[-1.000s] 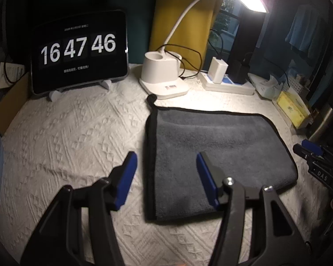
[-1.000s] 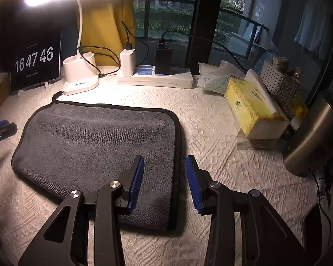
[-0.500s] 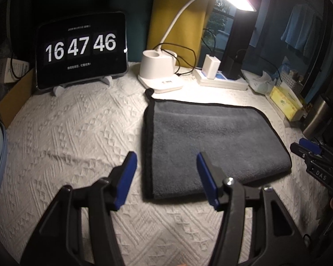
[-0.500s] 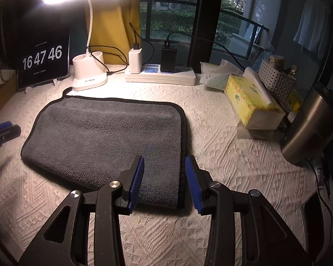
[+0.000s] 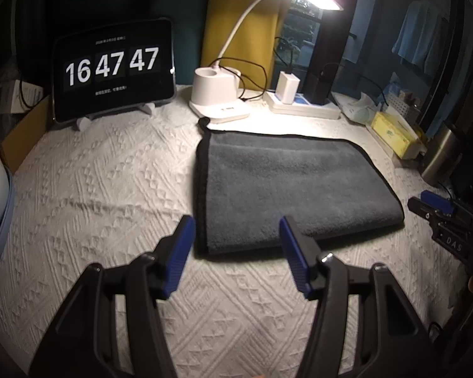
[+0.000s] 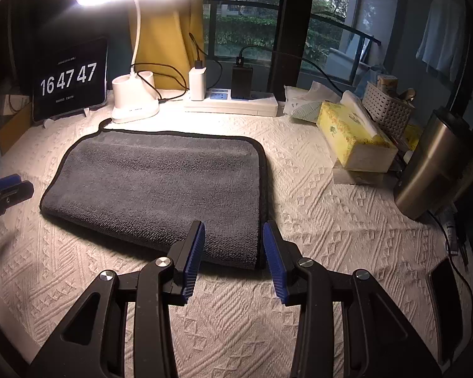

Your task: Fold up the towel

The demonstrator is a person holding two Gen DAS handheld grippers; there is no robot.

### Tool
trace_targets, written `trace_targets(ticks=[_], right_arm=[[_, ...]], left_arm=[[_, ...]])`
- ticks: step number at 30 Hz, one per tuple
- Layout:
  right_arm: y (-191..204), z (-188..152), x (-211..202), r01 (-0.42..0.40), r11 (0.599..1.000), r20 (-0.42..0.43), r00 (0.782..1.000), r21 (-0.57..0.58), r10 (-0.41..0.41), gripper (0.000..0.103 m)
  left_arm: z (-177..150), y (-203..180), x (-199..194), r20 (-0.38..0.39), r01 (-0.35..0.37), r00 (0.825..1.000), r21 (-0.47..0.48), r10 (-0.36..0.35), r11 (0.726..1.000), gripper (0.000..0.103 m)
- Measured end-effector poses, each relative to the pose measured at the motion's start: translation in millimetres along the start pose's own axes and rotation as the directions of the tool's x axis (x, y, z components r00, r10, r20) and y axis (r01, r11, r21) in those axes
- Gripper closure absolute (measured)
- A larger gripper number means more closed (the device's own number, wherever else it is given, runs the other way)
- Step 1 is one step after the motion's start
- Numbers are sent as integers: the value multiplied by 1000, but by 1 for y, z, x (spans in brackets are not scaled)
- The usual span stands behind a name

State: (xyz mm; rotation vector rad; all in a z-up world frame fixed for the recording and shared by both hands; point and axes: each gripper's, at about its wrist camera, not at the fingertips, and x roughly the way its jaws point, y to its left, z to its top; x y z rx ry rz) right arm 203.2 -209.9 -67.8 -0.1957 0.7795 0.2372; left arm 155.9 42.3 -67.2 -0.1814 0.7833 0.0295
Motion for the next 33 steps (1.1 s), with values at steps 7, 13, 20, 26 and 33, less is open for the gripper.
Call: trace_targets(ticks=[7,13,20,26,33], right_arm=[[-1,-7,-11,0,1000,8,1000,2,0,62],[1,-15,-25,2,1000,24,1000,3,-2,62],[5,-22,-41,0,1000,44,999,2,0,62],[9,-29,-56,-1,1000,66,998,-1,1,62],[11,-38,-73,-1,1000,89,996,-3,1,62]], left_arm=[[-11,-6,-13,8,13,1000,6,-13,1000,45],[-18,-9,-26,31,21,999,16,-21,1000,45],[-24,-12,-44,64,24,998,31,-26,999,45],[-29,-12,-60,101,32,994,35,-35,999,41],[-36,-15,-80,140,41,989,44,-47,998,31]])
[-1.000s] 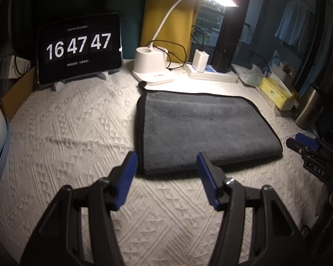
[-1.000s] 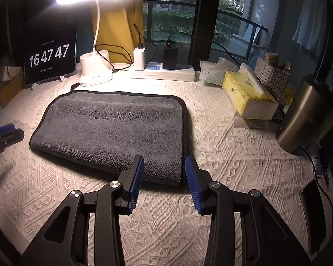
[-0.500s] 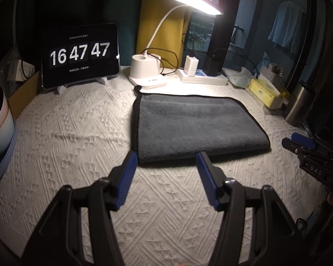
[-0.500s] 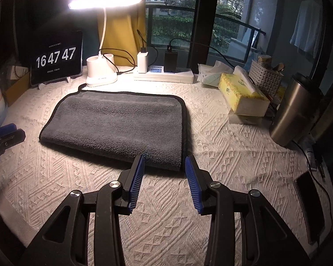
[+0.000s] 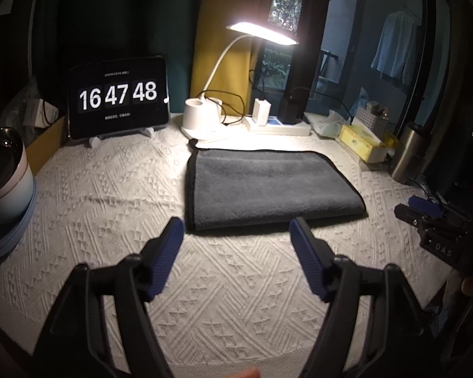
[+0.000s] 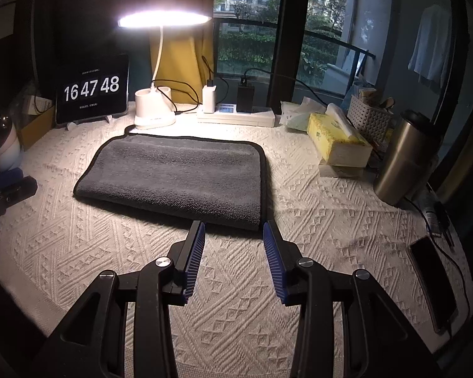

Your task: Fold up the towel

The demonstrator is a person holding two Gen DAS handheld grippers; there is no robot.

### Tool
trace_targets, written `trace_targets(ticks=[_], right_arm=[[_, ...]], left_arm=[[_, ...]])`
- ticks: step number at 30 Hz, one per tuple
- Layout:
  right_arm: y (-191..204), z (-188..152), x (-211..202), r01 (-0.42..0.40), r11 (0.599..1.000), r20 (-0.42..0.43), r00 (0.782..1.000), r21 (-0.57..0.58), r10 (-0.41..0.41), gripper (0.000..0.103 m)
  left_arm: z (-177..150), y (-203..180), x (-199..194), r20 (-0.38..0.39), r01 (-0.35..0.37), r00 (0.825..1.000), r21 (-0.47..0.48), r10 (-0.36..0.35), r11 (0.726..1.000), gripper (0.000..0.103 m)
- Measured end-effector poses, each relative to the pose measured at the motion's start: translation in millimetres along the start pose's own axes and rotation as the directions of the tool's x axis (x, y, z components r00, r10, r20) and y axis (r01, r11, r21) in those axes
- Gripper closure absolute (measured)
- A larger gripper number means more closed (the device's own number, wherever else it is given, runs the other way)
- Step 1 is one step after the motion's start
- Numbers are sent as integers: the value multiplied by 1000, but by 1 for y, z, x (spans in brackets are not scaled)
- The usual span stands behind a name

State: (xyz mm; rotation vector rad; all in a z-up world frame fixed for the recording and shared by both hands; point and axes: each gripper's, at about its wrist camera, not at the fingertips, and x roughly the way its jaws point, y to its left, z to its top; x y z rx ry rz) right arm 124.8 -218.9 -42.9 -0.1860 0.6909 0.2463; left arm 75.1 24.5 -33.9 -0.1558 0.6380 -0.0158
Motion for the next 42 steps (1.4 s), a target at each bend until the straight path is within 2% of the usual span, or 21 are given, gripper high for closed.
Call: trace_targets(ticks=[11,21,29,33,37,39,42], right_arm=[[7,-10,-30,2,1000,43,999,-5,-1,62],[17,-15,-63,3,1000,100,995,-20,-1,62],[29,-18,-99,-8,999,194,981,-50,18,62],[30,-18,-114,1,999,230,973,-48,10,62],[31,-18,-133,11,999,285,959,-36,0,62],[30,-19,-137,16,999,298,955,-28,-7,56],[27,-19,-139,20,1000,300,954,-17,-14,54]], left_arm=[[-9,-10,-32,74,11,997,37,-14,999,16],[-14,-12,-67,163,11,986,47,-19,999,14],[-17,-4,-100,251,9,968,26,-15,1000,14],[-18,-6,-110,265,-47,963,21,39,999,13],[-21,-3,-123,302,-49,952,14,42,999,11],[-22,-3,-130,327,-63,944,20,53,998,9],[-23,-2,-136,347,-87,935,22,74,996,6]])
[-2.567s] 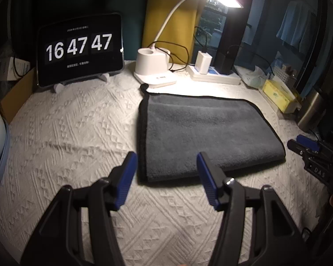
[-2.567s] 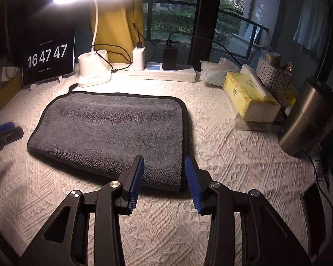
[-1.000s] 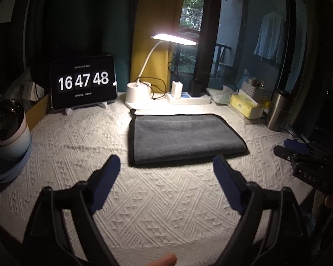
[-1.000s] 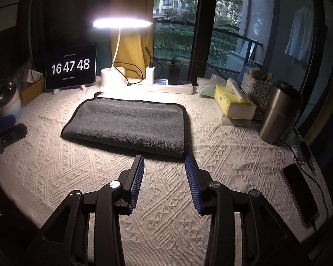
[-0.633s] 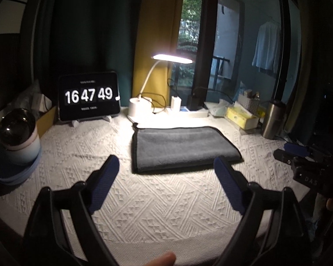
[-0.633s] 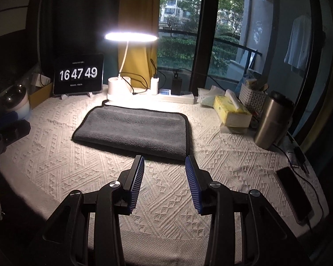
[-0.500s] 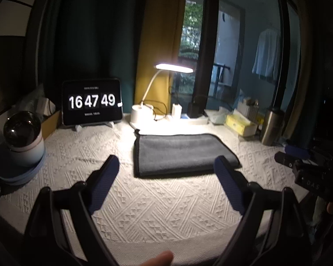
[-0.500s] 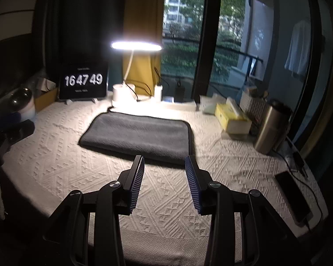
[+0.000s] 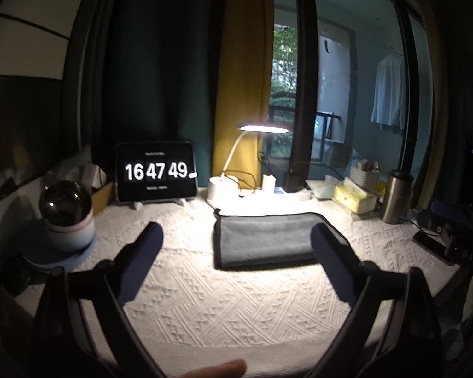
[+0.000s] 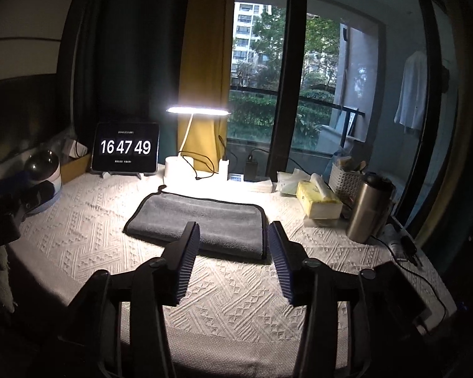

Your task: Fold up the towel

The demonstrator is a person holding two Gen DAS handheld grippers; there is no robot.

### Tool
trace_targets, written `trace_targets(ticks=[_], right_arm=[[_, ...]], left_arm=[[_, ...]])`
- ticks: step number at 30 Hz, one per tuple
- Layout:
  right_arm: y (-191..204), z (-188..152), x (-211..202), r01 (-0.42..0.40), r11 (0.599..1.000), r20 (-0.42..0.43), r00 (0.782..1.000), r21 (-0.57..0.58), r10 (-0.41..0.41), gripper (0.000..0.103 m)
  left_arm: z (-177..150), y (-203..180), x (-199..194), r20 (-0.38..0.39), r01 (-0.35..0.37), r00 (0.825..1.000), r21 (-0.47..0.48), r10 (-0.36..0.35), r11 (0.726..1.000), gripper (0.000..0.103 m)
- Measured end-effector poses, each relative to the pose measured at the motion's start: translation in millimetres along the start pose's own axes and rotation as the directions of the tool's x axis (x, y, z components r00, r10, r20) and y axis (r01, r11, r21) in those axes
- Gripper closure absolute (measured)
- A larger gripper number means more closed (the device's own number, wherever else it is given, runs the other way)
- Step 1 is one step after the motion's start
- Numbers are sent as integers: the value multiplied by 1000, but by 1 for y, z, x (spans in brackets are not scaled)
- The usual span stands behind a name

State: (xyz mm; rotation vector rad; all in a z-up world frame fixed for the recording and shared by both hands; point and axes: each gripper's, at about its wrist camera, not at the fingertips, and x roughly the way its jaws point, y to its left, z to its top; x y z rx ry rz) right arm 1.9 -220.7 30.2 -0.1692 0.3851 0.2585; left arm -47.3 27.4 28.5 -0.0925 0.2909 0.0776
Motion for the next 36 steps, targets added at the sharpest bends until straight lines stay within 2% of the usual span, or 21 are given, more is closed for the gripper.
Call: trace_targets(ticks=[7,10,36], right_arm=[[-3,-3,0,0,1000,-4,1000,12,0,53],[-4,-4,0,0,1000,-7,1000,21,0,53],[-10,-7,3,3,999,-12,1000,37,-2,52]], left_arm=[[1,3,-2,-5,11,1000,-1,-11,1000,6],[1,4,-3,-6,43,999,-17,-43,999,6],[1,2,-2,-1,28,1000,-13,-28,1000,6]])
